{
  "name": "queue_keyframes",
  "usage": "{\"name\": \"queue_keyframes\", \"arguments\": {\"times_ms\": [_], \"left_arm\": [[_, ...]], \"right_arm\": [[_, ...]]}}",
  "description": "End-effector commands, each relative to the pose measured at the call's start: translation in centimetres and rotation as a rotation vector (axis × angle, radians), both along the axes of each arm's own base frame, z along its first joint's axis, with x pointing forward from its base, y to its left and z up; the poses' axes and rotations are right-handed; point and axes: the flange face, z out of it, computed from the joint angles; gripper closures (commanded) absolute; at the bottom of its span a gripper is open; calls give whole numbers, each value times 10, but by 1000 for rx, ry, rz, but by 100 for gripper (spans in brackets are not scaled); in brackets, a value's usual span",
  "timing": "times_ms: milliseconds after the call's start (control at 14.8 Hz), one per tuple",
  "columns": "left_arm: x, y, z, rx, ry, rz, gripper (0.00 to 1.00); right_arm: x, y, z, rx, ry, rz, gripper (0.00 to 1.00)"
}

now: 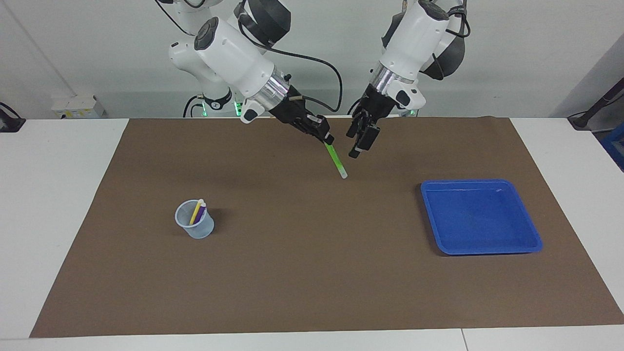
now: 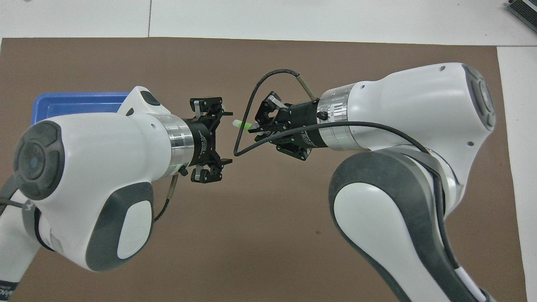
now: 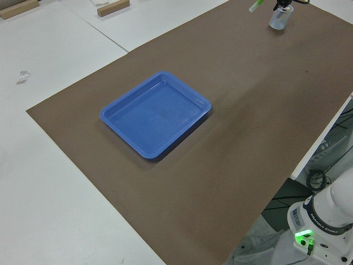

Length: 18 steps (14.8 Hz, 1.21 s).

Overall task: Right arm passes pens to left for tray arrangement
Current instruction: 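Grasp the green pen with the left gripper and open the right gripper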

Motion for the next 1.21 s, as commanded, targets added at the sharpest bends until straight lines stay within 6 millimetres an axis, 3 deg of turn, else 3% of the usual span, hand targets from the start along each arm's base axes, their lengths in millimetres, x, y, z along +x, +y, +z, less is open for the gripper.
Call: {"name": "queue_keyframes", "arguments": {"times_ms": [0,202,540,810,1147], "left_arm": [[-12,1,-15,-57,-8,85,0],[-9,-3,-22,-124,10,202,0],[-18,-22,-25,-148,18,217,0],[-17,-23,-27,-159,24,243,0],[-15,-23,-25,-167,17,251,12]], "right_arm": [[-8,-4,0,0,9,-10,90],[-8,-4,-1,-3,9,-8,90],[-8,-5,-1,-6,7,-8,90],[-8,-4,-1,-6,6,-5,90],[-8,-5,-1,-17,1,-1,90]]}}
